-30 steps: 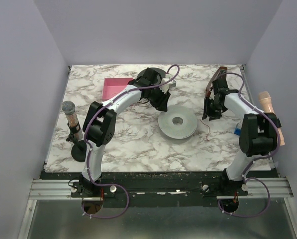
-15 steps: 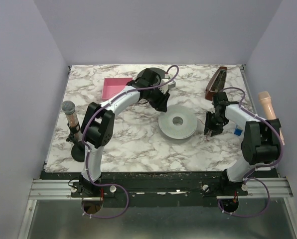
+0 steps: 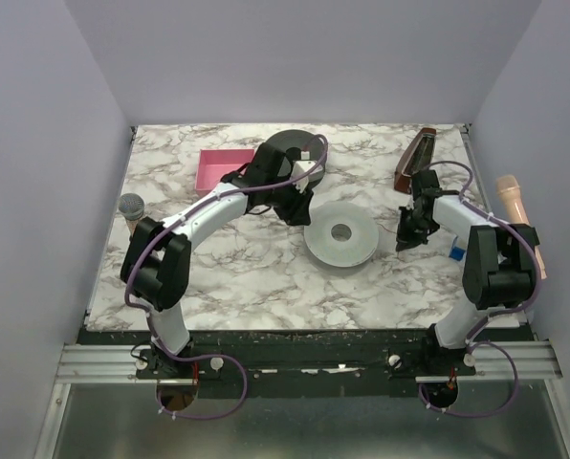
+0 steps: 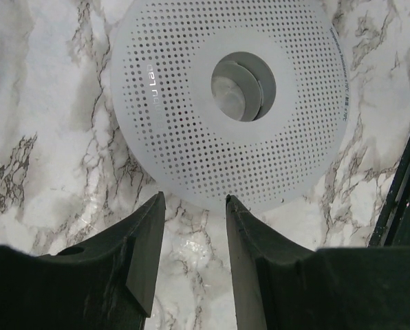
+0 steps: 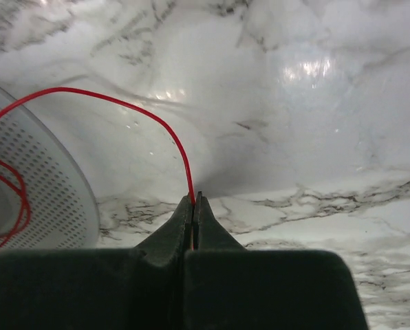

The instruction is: Wrap the cables

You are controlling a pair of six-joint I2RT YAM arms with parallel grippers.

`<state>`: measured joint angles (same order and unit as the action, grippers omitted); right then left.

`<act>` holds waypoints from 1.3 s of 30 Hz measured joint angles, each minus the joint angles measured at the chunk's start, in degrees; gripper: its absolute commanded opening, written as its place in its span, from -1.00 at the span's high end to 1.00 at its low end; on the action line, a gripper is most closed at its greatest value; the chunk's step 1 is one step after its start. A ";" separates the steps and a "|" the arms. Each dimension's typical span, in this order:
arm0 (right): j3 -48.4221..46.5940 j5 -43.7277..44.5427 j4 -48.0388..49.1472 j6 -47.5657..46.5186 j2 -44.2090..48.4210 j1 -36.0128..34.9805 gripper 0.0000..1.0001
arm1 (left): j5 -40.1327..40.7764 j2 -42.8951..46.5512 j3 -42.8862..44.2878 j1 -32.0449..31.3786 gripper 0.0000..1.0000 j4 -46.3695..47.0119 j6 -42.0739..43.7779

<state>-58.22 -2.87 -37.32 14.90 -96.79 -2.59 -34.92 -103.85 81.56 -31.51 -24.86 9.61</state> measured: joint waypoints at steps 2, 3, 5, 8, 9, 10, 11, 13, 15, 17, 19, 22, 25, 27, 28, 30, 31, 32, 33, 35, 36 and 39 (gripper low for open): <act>-1.11 -0.50 0.52 -0.42 0.00 0.07 0.99 | -0.02 1.90 -2.54 0.07 0.03 0.94 -0.04; -1.88 -0.85 0.72 -0.61 0.04 0.09 0.99 | 0.00 2.86 -4.09 0.17 0.04 1.81 -0.22; -3.63 -1.60 1.22 -1.16 0.09 0.07 0.99 | -0.02 3.76 -5.81 0.37 0.03 2.62 -0.48; -7.37 -3.19 1.20 -1.73 0.09 0.09 0.99 | 0.00 4.24 -7.67 0.39 0.03 3.82 -1.11; -8.85 -3.87 1.18 -1.88 0.09 0.07 0.99 | 0.02 4.31 -8.13 0.39 0.04 4.15 -1.20; -10.43 -4.48 1.14 -1.97 0.04 -0.02 0.99 | 0.02 4.33 -8.44 0.39 0.04 4.24 -1.27; -12.15 -5.01 1.01 -2.10 -0.09 -0.28 0.99 | 0.07 4.33 -8.66 0.39 0.04 4.28 -1.29; -16.02 -5.73 0.55 -2.49 -0.79 -1.09 0.99 | 0.26 4.33 -8.87 0.42 0.03 4.39 -1.29; -20.15 -6.21 -0.20 -2.80 -2.25 -2.43 0.99 | 0.48 4.33 -8.96 0.50 0.04 4.70 -1.29; -24.74 -6.84 -1.44 -3.04 -4.72 -4.61 0.99 | 0.59 4.33 -9.07 0.66 0.04 5.14 -1.29; -29.97 -7.32 -3.48 -3.34 -8.00 -7.45 0.99 | 0.72 4.33 -9.11 0.70 0.04 5.42 -1.29; -36.41 -8.50 -6.62 -3.41 -12.31 -11.13 0.99 | 0.87 4.33 -9.18 0.70 0.04 5.57 -1.29; -39.95 -10.10 -9.46 -3.39 -14.32 -14.08 0.99 | 0.90 4.33 -9.38 0.79 0.04 5.84 -1.27; -41.03 -11.06 -11.32 -3.32 -14.56 -15.47 0.99 | 0.96 4.33 -9.49 0.83 0.05 6.14 -1.27; -41.48 -11.65 -12.15 -3.15 -14.56 -16.04 0.99 | 0.98 4.33 -9.53 0.94 0.05 6.32 -1.27; -42.40 -12.94 -13.25 -2.86 -14.56 -17.42 0.99 | 1.09 4.33 -9.70 1.20 0.05 6.80 -1.29; -42.62 -13.53 -13.42 -2.71 -14.53 -18.08 0.99 | 1.11 4.33 -9.75 1.40 0.05 6.84 -1.29; -42.62 -14.21 -13.44 -2.47 -14.53 -18.64 0.99 | 1.16 4.33 -9.77 1.77 0.06 6.91 -1.31; -42.60 -14.93 -13.55 -2.27 -14.53 -19.34 0.99 | 1.29 4.33 -9.77 2.14 0.06 6.97 -1.33; -42.03 -16.28 -13.40 -1.68 -14.43 -20.87 0.99 | 1.60 4.33 -9.79 3.37 0.05 7.19 -1.36; -40.92 -17.14 -13.05 -1.33 -14.05 -22.03 0.99 | 1.79 4.33 -9.79 3.87 0.06 7.26 -1.36; -37.05 -19.19 -12.41 -0.28 -12.85 -25.29 0.99 | 2.27 4.33 -9.79 5.44 0.06 7.63 -1.51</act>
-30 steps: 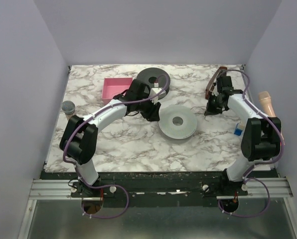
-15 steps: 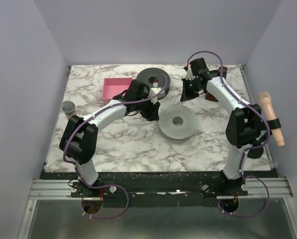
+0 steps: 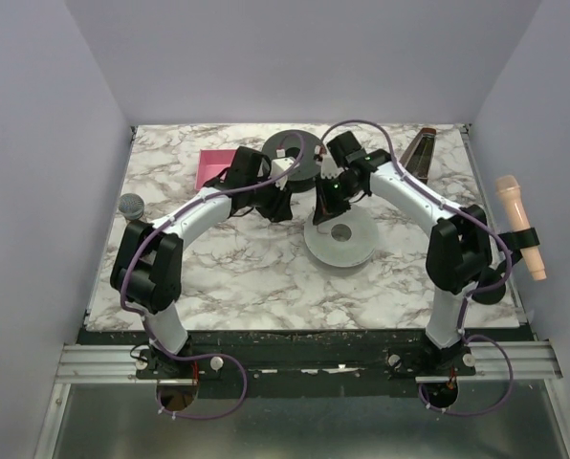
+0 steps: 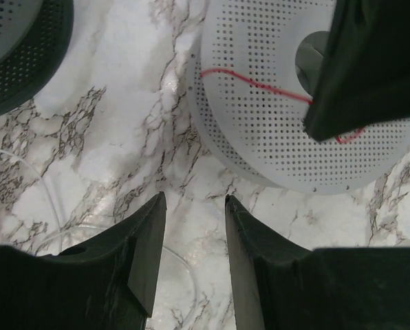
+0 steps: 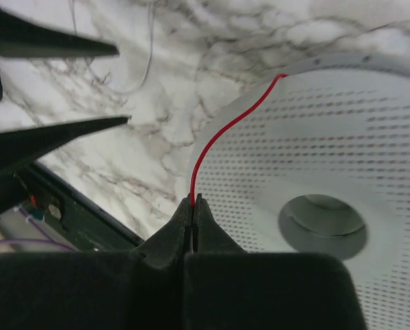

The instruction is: Wrap the cables

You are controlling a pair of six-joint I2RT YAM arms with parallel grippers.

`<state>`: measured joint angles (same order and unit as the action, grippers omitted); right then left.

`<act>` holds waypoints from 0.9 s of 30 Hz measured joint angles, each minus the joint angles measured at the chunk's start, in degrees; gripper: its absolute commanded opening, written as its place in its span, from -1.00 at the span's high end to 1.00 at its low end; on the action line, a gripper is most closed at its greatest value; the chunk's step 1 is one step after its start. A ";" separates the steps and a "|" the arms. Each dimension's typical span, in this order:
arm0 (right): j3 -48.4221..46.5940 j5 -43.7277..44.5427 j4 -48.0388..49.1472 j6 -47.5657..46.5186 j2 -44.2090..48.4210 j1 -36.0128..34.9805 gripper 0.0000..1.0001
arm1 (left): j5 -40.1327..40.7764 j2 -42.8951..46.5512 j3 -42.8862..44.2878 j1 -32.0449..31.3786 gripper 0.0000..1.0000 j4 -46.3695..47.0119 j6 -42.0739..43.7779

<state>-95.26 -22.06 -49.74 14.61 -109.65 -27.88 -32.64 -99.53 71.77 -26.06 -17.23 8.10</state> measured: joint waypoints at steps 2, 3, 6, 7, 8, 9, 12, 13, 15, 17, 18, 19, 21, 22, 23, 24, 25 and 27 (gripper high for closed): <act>2.27 -1.05 0.83 0.98 0.50 -1.77 0.99 | 0.48 0.00 0.00 0.83 0.04 0.22 -0.28; 3.32 -1.40 1.33 1.51 0.70 -2.75 0.99 | 0.66 0.00 0.00 0.96 0.04 0.33 -0.48; 5.77 -1.77 3.39 3.17 0.92 -5.14 0.99 | 1.20 0.00 -0.11 1.31 0.02 1.16 -1.79; 6.27 -1.79 3.91 3.69 0.92 -5.66 0.99 | 1.36 0.00 -0.20 1.38 0.01 1.53 -2.38; 6.71 -1.77 4.42 4.20 0.92 -6.21 0.99 | 1.60 0.00 -0.33 1.46 0.00 1.88 -2.84; 6.97 -1.66 4.85 4.68 0.92 -6.75 0.99 | 1.86 0.00 -0.68 1.68 0.00 2.71 -3.93; 7.28 -0.37 5.79 5.62 0.94 -8.31 0.99 | 2.54 0.00 -1.88 2.27 -0.02 4.52 -5.53; 7.52 0.50 6.16 5.95 1.01 -8.94 0.99 | 2.69 0.00 -2.27 2.43 -0.03 4.83 -5.99; 8.55 2.64 6.75 6.36 1.42 -10.36 0.99 | 2.69 0.00 -2.86 2.82 -0.04 5.25 -6.67; 10.32 5.05 6.93 6.36 2.14 -12.11 0.99 | 2.60 0.00 -2.99 2.84 -0.05 5.42 -7.67; 11.19 6.14 6.91 6.36 2.38 -13.07 0.99 | 2.45 0.00 -2.99 2.80 -0.05 5.57 -8.00; 12.04 6.99 6.97 6.34 2.49 -13.99 0.99 | 2.21 -0.02 -3.02 2.69 -0.05 5.70 -8.31; 14.16 8.98 7.72 6.88 2.67 -15.69 0.99 | 1.86 -0.02 -3.17 2.43 -0.05 5.92 -8.63; 15.61 9.84 8.28 7.06 2.99 -16.09 0.99 | 1.64 -0.02 -3.61 2.16 -0.05 5.75 -8.76; 17.22 10.64 8.70 7.04 3.45 -16.33 0.99 | 1.62 -0.04 -3.82 1.90 -0.05 5.81 -8.83; 19.08 11.10 9.20 7.15 4.15 -16.50 0.99 | 1.62 -0.26 -4.07 1.40 -0.05 5.92 -8.94; 21.07 11.69 9.57 7.43 5.01 -16.76 0.99 | 1.57 -0.37 -4.13 0.98 -0.04 5.95 -9.03; 24.90 12.59 10.10 7.91 7.23 -17.20 0.99 | 1.57 -0.46 -4.15 0.15 -0.05 6.03 -9.09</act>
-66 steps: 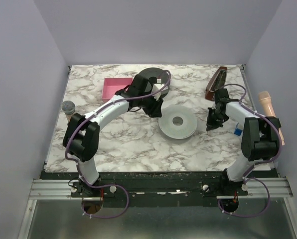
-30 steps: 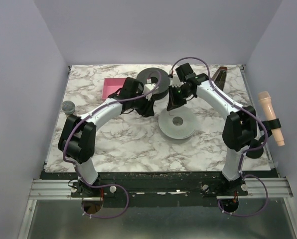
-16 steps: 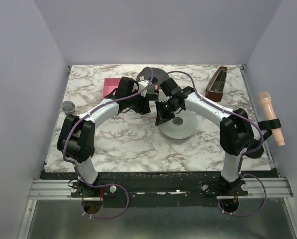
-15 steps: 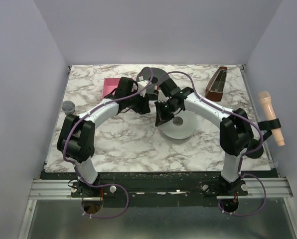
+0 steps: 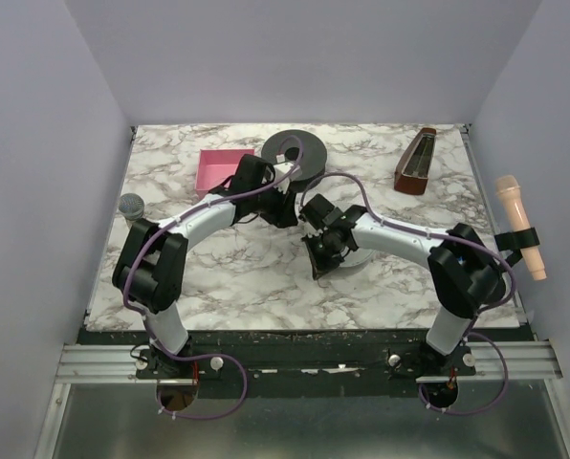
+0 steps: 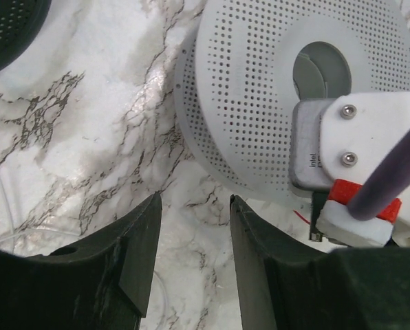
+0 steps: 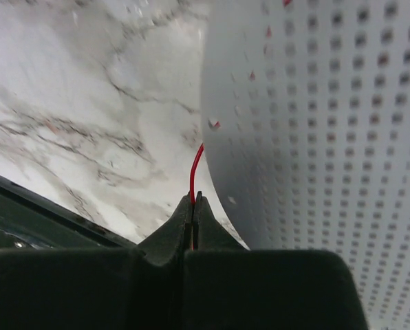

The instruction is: Wrap the cables

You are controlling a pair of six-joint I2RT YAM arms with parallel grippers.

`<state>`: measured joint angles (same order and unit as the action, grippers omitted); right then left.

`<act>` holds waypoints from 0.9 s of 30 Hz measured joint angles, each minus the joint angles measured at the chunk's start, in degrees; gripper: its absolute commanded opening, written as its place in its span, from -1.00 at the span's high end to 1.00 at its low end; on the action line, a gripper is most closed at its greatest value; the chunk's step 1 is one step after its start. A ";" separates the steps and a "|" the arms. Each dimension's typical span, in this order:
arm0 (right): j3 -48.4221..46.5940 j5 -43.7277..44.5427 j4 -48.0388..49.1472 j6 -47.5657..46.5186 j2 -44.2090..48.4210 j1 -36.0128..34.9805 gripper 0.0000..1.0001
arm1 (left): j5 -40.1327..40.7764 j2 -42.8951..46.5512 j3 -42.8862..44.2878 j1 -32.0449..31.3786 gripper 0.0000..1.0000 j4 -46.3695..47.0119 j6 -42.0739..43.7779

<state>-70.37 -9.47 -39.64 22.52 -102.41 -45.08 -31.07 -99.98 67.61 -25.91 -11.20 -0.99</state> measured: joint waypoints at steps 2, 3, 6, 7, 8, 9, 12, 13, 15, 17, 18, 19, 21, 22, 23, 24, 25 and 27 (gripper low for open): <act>3.30 0.83 0.55 0.44 2.54 -0.04 0.99 | -0.04 0.00 0.00 -0.70 -0.05 0.26 0.02; 4.68 1.20 0.74 0.68 3.80 -0.13 0.99 | -0.04 0.00 0.00 -0.85 -0.05 0.39 0.02; 7.58 2.16 1.92 1.51 6.29 -0.24 0.99 | -0.02 0.00 0.00 -0.83 -0.05 0.63 -0.07; 8.39 2.60 2.43 1.68 6.78 -0.22 0.99 | -0.02 0.00 0.00 -0.83 -0.05 0.70 -0.13; 9.20 2.86 2.89 1.95 7.13 -0.24 0.99 | -0.02 0.00 0.00 -0.83 -0.05 0.74 -0.17; 10.10 3.10 3.39 2.19 7.43 -0.24 0.99 | -0.02 0.00 0.00 -0.81 -0.05 0.81 -0.17; 12.87 4.42 4.04 3.02 8.44 -0.24 0.99 | -0.02 0.00 0.00 -0.87 -0.05 0.81 -0.15; 13.62 4.98 4.04 3.08 8.90 -0.15 0.99 | -0.02 0.00 0.00 -0.98 -0.04 0.81 -0.15; 14.67 6.60 4.00 3.15 10.03 0.11 0.99 | -0.02 0.00 0.00 -1.22 -0.04 0.81 -0.13; 15.04 9.07 3.96 2.69 11.41 0.48 0.99 | -0.04 0.00 0.00 -1.49 -0.04 0.81 -0.11; 15.02 10.62 3.98 2.14 12.02 0.61 0.99 | -0.04 0.00 0.00 -1.62 -0.05 0.81 -0.11; 14.97 12.22 3.93 1.33 12.33 0.70 0.99 | -0.04 0.00 0.00 -1.68 -0.04 0.81 -0.11; 14.51 15.47 3.17 -0.83 12.00 0.79 0.99 | -0.04 0.00 0.00 -1.73 -0.04 0.81 -0.11; 13.99 17.14 2.49 -2.03 11.30 0.79 0.99 | -0.02 0.00 0.00 -1.81 -0.05 0.81 -0.11; 13.27 18.82 1.79 -3.41 10.29 0.79 0.99 | -0.02 0.00 0.00 -1.86 -0.04 0.81 -0.09; 12.50 20.59 1.29 -4.87 9.11 0.79 0.99 | -0.02 0.00 0.00 -1.88 -0.04 0.79 -0.09; 11.93 22.36 1.01 -6.38 7.96 0.79 0.99 | -0.02 0.00 0.00 -1.88 -0.04 0.79 0.00; 11.63 25.62 0.66 -9.29 6.43 0.79 0.99 | -0.02 0.00 0.02 -1.86 -0.04 0.76 0.63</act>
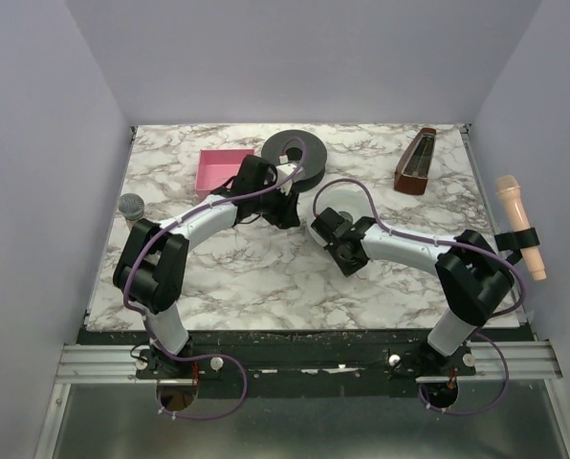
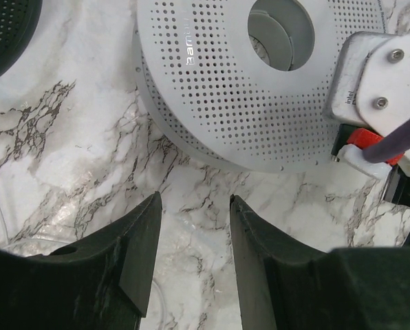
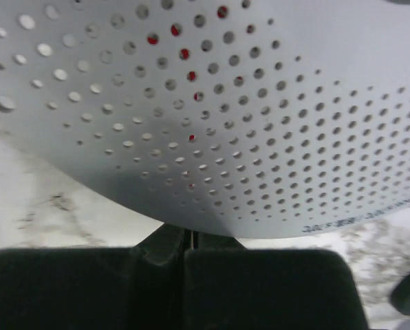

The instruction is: Wrap the cables

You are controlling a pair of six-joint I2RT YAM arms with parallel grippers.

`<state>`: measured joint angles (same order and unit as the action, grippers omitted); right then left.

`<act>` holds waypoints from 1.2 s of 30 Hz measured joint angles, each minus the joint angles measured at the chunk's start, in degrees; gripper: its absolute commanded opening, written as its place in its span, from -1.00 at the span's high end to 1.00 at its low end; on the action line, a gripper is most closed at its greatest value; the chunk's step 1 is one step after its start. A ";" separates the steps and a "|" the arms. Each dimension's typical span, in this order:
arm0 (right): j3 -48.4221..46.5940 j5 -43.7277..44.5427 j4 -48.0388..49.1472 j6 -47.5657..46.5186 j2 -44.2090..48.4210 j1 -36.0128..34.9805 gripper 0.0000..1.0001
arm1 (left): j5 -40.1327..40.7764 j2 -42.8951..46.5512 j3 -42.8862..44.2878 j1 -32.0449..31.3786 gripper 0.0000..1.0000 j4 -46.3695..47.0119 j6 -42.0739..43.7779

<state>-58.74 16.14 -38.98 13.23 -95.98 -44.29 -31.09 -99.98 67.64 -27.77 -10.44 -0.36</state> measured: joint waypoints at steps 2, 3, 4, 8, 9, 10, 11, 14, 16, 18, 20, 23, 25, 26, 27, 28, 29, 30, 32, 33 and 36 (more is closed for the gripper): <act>0.07 2.99 -0.57 -2.84 -0.28 -0.07 0.99 | 0.00 0.00 0.00 0.00 -0.04 -0.02 0.48; 0.24 4.39 -0.44 -4.39 -0.02 -0.28 0.99 | 0.00 0.00 0.00 0.00 -0.04 -0.02 0.59; 0.66 5.51 0.20 -5.81 0.39 -0.42 0.99 | 0.00 0.00 0.00 0.00 -0.04 -0.04 0.85; 3.15 8.44 3.56 -12.74 2.21 -0.66 0.99 | 0.00 0.00 0.20 -0.13 -0.04 -0.46 1.66; 3.74 8.85 4.52 -14.08 2.38 -0.66 0.99 | 0.00 0.00 0.35 -0.13 -0.05 -0.66 1.75; 4.31 9.05 5.38 -15.06 2.54 -0.63 0.99 | 0.00 -0.02 0.50 -0.15 -0.05 -0.87 1.86; 4.79 9.07 6.01 -15.56 2.73 -0.50 0.99 | 0.00 -0.02 0.70 -0.22 -0.04 -1.11 2.01; 5.42 7.21 6.91 -15.04 4.00 0.68 0.99 | 0.00 -0.22 1.36 -0.22 -0.04 -1.42 2.32; 5.62 4.92 7.17 -13.68 5.62 2.34 0.99 | 0.00 -0.48 1.57 -0.22 -0.04 -1.60 2.45; 5.62 3.48 7.54 -12.68 6.45 4.31 0.99 | 0.00 -1.22 2.23 -0.22 -0.04 -1.81 2.49; 5.55 3.15 7.63 -12.35 6.27 5.86 0.98 | 0.00 -1.99 3.04 -0.22 -0.04 -2.12 2.49; 4.61 4.42 7.21 -13.84 4.79 7.13 0.80 | 0.00 -2.93 4.07 -0.22 -0.04 -2.29 2.51; 3.82 6.03 7.48 -15.89 3.45 7.13 0.68 | 0.00 -3.13 4.39 -0.24 -0.04 -2.43 2.54; 3.78 7.04 8.00 -17.25 2.91 7.13 0.57 | 0.00 -3.13 4.52 -0.22 -0.04 -2.56 2.54; 3.78 8.31 8.44 -19.34 2.64 7.13 0.39 | 0.00 -3.15 4.76 -0.24 -0.04 -2.60 2.58; 3.80 8.79 8.63 -20.24 1.97 7.13 0.25 | 0.00 -3.15 4.94 -0.24 -0.04 -2.60 2.64; 4.00 9.75 9.42 -21.57 1.60 7.13 0.21 | 0.00 -3.15 5.09 -0.24 -0.04 -2.60 2.73; 4.22 10.64 10.29 -23.10 1.22 7.13 0.11 | 0.00 -3.15 5.14 -0.24 -0.04 -2.58 2.78; 4.63 12.35 12.02 -25.49 0.48 7.13 0.10 | 0.00 -3.19 5.14 -0.24 -0.04 -2.73 2.95; 4.72 13.16 12.76 -26.36 0.09 7.17 0.09 | 0.00 -3.21 5.14 -0.24 -0.05 -2.82 2.99; 4.72 14.51 14.34 -27.04 -0.35 7.61 0.09 | 0.00 -3.21 5.14 -0.22 -0.04 -3.02 3.28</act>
<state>-54.02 30.65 -24.64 -13.80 -96.33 -36.69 -31.09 -103.20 72.77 -27.99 -13.45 2.92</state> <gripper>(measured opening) 0.453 0.523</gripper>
